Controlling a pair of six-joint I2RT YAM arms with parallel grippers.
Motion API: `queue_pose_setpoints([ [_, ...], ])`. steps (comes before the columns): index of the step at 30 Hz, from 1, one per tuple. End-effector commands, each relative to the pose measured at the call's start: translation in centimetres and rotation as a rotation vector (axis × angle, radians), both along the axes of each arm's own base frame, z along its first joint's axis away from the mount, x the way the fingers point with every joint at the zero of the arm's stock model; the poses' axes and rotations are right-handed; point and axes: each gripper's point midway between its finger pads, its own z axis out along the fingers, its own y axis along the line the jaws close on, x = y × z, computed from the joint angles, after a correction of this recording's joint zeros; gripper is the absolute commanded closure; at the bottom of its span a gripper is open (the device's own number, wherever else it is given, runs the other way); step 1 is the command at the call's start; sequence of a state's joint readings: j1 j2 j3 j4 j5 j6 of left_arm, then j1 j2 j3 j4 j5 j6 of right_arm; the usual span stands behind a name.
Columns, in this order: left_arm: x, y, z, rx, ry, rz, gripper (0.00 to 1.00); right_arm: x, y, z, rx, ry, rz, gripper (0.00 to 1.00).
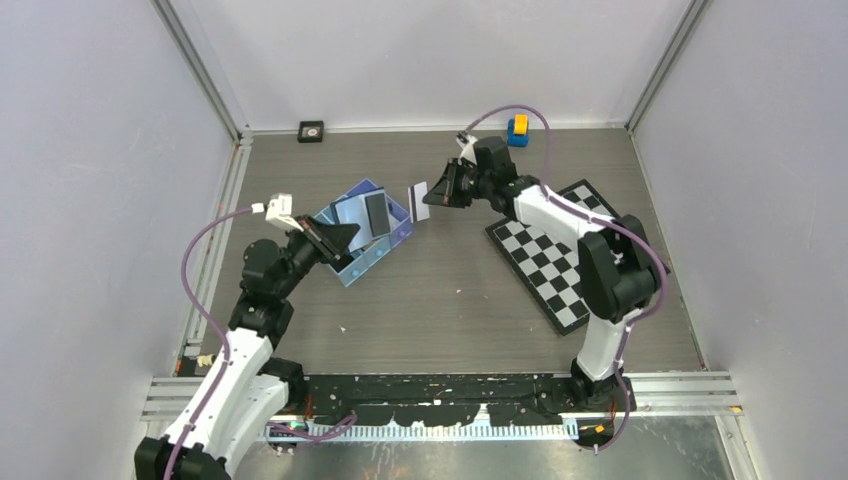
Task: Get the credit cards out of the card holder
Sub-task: Place the credit card in the storage box.
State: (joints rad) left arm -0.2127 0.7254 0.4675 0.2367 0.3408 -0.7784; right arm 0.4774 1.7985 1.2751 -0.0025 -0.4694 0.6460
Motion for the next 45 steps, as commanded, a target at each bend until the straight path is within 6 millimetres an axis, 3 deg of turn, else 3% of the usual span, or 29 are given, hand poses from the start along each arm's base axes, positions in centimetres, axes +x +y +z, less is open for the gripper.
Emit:
queue_pose_setpoints([
  [1,0.3,2.2,0.0,0.006,-0.031,0.131,1.0,0.1,0.9,-0.2,-0.132,-0.021,0.132,1.0],
  [10,-0.1,3.4,0.0,-0.015,-0.023,0.2,1.0,2.8,4.1,-0.1,-0.17,-0.074,0.234,1.0],
  [19,-1.0,4.8,0.4,-0.029,-0.048,0.271,1.0,2.9,9.8,-1.3,-0.216,-0.108,0.369,1.0],
  [23,-1.3,5.1,0.7,-0.032,-0.057,0.286,1.0,2.8,11.0,-2.7,-0.249,-0.104,0.398,1.0],
  [28,-1.4,5.2,0.9,-0.033,-0.056,0.287,1.0,3.2,10.9,-3.4,-0.284,-0.101,0.392,0.99],
  [29,-1.4,5.1,0.8,-0.033,-0.054,0.285,1.0,3.3,10.8,-3.3,-0.286,-0.105,0.391,0.96],
  [32,-1.4,5.1,0.7,-0.034,-0.05,0.282,1.0,3.6,10.7,-2.8,-0.294,-0.111,0.361,0.73],
  [37,-1.2,4.9,0.5,-0.036,-0.046,0.277,1.0,4.5,9.0,-0.4,-0.351,-0.152,0.242,0.65],
  [40,-1.1,4.5,0.3,-0.044,-0.041,0.256,1.0,3.4,7.7,1.0,-0.345,-0.156,0.196,0.6],
  [41,-1.0,4.3,0.4,-0.048,-0.045,0.244,1.0,2.9,7.3,2.7,-0.32,-0.18,0.171,0.57],
  [45,-0.9,3.4,0.4,-0.036,-0.048,0.195,1.0,0.8,4.3,3.7,-0.321,-0.191,0.029,0.54],
])
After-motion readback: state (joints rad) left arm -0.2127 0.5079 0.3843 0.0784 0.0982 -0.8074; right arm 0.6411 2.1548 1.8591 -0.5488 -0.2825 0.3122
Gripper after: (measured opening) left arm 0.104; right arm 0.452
